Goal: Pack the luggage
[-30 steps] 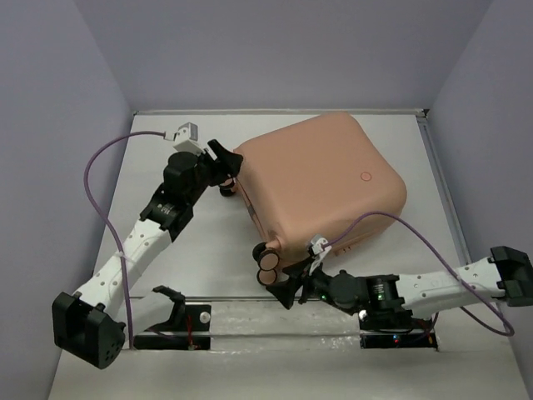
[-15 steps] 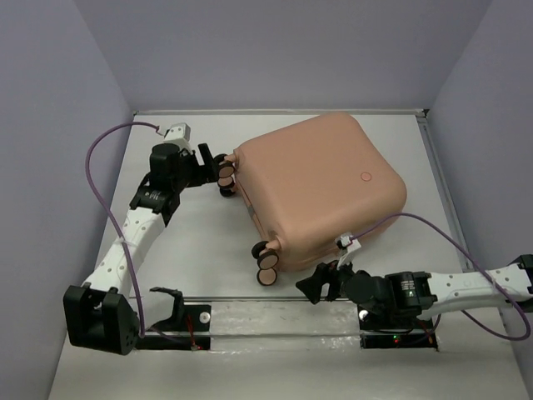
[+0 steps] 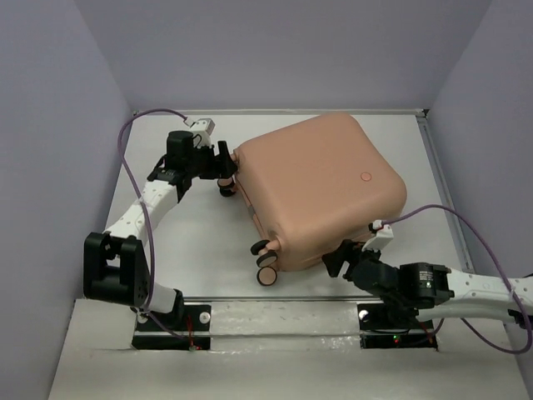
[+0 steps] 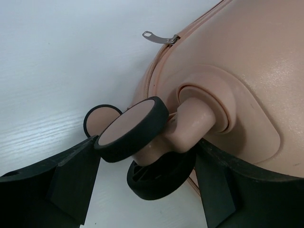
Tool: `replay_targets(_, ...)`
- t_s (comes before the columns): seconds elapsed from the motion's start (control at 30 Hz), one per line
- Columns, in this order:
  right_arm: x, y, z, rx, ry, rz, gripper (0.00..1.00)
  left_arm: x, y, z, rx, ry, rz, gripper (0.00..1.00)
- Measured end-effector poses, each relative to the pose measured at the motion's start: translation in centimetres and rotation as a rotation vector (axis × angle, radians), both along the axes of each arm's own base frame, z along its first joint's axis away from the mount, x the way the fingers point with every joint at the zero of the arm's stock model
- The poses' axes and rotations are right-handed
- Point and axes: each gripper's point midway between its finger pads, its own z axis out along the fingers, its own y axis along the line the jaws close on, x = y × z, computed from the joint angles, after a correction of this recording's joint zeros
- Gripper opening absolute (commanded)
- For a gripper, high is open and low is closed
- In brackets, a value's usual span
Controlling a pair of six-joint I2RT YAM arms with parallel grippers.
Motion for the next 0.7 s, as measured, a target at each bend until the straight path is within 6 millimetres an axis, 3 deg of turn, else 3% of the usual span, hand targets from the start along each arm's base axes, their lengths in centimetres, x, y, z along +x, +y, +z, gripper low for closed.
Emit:
replay_targets(0.07, 0.9, -1.1, 0.3, 0.006, -0.007, -0.049, 0.81, 0.3, -0.3, -0.4, -0.005, 0.008, -0.01, 0.8)
replay_targets(0.23, 3.1, -3.8, -0.4, -0.101, 0.001, -0.166, 0.78, 0.6, -0.7, -0.3, -0.032, 0.003, -0.022, 0.56)
replay_targets(0.27, 3.4, -3.9, -0.4, -0.117, 0.013, -0.174, 0.77, 0.7, -0.7, -0.1, -0.039, -0.002, -0.02, 0.41)
replay_targets(0.43, 4.9, -4.7, -0.2, -0.192, 0.045, -0.19, 0.74, 1.3, -0.8, 0.6, -0.074, -0.022, -0.006, 0.06)
replay_targets(0.6, 8.1, -6.3, -0.1, -0.198, 0.065, -0.248, 0.52, 1.7, -0.9, 1.3, -0.116, -0.042, 0.024, 0.06)
replay_targets(0.7, 10.8, -7.6, 0.1, -0.189, 0.057, -0.295, 0.51, 0.3, -1.6, 1.0, -0.146, -0.016, 0.03, 0.06)
